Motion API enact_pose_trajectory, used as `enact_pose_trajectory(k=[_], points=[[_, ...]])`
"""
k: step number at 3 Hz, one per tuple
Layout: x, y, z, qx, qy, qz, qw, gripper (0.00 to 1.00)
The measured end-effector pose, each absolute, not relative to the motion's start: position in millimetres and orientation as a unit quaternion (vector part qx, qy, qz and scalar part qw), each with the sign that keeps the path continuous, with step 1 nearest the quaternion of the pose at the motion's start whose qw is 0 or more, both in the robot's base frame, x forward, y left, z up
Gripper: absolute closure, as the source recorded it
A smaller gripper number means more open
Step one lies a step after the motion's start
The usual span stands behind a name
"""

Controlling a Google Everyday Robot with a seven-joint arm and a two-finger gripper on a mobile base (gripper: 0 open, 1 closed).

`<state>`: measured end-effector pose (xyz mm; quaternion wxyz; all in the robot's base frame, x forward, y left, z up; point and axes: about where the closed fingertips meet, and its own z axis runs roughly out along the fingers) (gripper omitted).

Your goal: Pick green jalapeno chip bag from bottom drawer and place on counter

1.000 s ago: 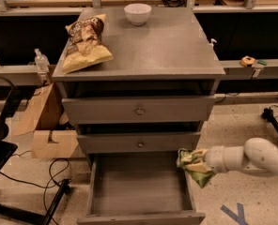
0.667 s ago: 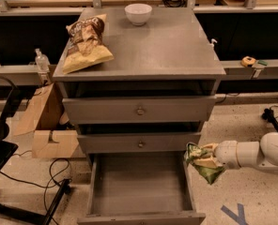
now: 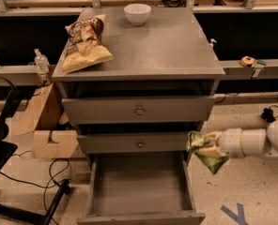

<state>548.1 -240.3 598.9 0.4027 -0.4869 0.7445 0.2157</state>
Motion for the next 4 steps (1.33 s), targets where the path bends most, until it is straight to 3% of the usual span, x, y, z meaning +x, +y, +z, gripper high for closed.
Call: enact_pose_trajectory(k=[2,4], points=[[577.8,-233.6,844.5,-0.540,0.703,0.127,0.445,1.00],[650.2,-163.3,967.0,-0.624,0.619,0.094,0.468,1.00]])
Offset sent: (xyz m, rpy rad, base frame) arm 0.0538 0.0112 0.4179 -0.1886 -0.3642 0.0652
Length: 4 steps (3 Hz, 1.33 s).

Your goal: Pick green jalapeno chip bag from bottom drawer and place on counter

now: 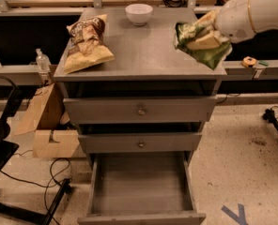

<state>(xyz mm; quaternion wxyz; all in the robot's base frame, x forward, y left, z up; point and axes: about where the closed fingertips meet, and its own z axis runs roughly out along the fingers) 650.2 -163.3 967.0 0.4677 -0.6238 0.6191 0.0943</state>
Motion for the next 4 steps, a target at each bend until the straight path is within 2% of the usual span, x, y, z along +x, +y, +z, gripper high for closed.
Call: enact_pose_trajectory(k=[1,2,3,4], points=[[699.5,-121.0,979.8,-0.653,0.572,0.101,0.486,1.00],[740.6,-102.6,1000.4,-0.652,0.532,0.083,0.535,1.00],[789.5,-104.3,1008.1,-0.615,0.516,0.050,0.594,1.00],[826.2,-112.9,994.8,-0.585,0.530,0.032,0.613,1.00]])
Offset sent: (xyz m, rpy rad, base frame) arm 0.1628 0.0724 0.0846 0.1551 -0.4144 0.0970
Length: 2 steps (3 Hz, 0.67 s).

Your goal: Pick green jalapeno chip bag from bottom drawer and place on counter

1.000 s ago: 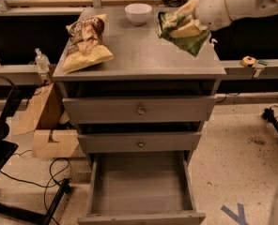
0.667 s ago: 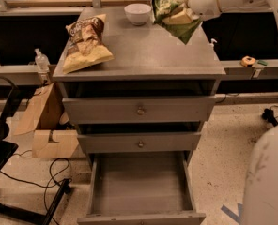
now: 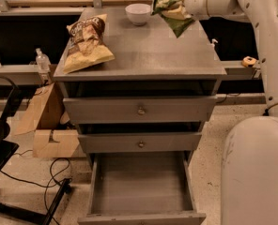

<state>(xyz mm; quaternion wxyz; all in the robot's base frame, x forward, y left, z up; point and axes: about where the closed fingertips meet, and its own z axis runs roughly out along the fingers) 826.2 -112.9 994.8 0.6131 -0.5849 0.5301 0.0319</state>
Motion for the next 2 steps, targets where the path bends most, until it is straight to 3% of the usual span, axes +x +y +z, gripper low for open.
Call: enact_pose_trajectory(k=[2], points=[[828.7,-107.0,991.2,-0.586,0.529,0.036,0.613,0.58]])
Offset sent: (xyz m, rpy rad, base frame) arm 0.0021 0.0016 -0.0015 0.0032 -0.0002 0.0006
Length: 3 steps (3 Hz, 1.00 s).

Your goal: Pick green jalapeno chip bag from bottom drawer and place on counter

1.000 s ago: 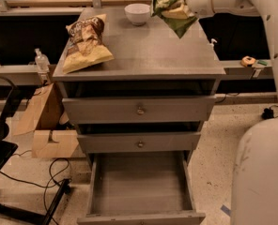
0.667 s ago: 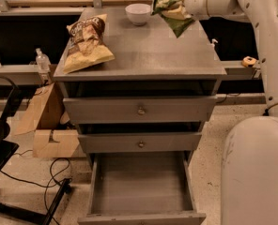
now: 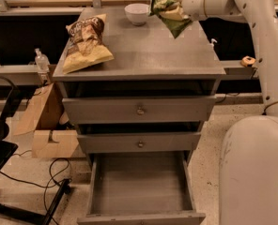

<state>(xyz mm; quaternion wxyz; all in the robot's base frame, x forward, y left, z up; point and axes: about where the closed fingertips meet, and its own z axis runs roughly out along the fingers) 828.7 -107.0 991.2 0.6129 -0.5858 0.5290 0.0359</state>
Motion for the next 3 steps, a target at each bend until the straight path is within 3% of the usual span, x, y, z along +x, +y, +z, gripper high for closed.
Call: enact_pose_trajectory(k=[1,2,3], points=[[829.9,-101.9,988.4,-0.587,0.528,0.039,0.612,0.28],[830.5,-99.0,986.7,-0.588,0.528,0.041,0.611,0.05],[830.9,-97.1,985.7,-0.589,0.528,0.043,0.611,0.00]])
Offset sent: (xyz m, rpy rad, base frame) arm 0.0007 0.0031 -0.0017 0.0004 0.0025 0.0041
